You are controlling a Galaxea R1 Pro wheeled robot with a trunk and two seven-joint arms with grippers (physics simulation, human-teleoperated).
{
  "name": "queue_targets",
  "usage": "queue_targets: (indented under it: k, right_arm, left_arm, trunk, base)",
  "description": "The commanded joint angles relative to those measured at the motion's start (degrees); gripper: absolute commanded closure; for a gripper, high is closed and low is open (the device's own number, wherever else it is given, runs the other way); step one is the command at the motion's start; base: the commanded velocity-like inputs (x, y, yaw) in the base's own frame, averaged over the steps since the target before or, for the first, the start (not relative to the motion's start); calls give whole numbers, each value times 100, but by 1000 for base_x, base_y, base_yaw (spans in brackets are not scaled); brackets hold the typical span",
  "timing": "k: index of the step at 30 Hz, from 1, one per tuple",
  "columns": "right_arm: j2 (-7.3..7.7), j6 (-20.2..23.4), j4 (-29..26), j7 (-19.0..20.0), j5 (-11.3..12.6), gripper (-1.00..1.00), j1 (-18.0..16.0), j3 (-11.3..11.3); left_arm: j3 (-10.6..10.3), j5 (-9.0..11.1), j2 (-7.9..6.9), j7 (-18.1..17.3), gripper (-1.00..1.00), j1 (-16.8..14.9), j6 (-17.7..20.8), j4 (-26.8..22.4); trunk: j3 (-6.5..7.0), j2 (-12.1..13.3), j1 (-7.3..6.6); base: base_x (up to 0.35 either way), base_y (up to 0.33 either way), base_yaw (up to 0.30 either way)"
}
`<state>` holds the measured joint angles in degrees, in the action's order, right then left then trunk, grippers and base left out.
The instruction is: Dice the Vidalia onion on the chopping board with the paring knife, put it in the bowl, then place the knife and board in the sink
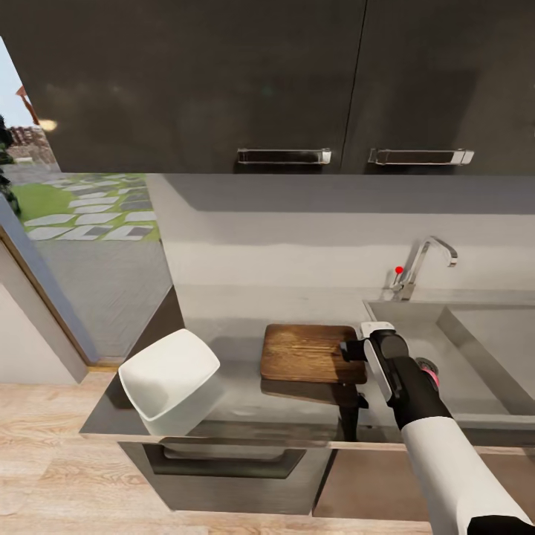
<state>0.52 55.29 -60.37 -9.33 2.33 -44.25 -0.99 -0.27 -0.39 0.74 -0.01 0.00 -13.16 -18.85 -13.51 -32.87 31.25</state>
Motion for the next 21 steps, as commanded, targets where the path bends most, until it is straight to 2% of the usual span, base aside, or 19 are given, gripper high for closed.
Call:
queue_targets:
  k: [1,21]
  right_arm:
    - [3,23,-2,-34,22,100,-4,-9]
    - [-1,23,8,109,23,100,-4,-11]
  left_arm:
    - [-3,-4,1,-2,-100,0,-11,-4]
    - [-6,2,0,-8,-100,1,-12,-4]
  trunk:
    - [-8,-8,2]
    - [-112,-8,2]
  base:
    - [-4,0,0]
    - [0,0,0]
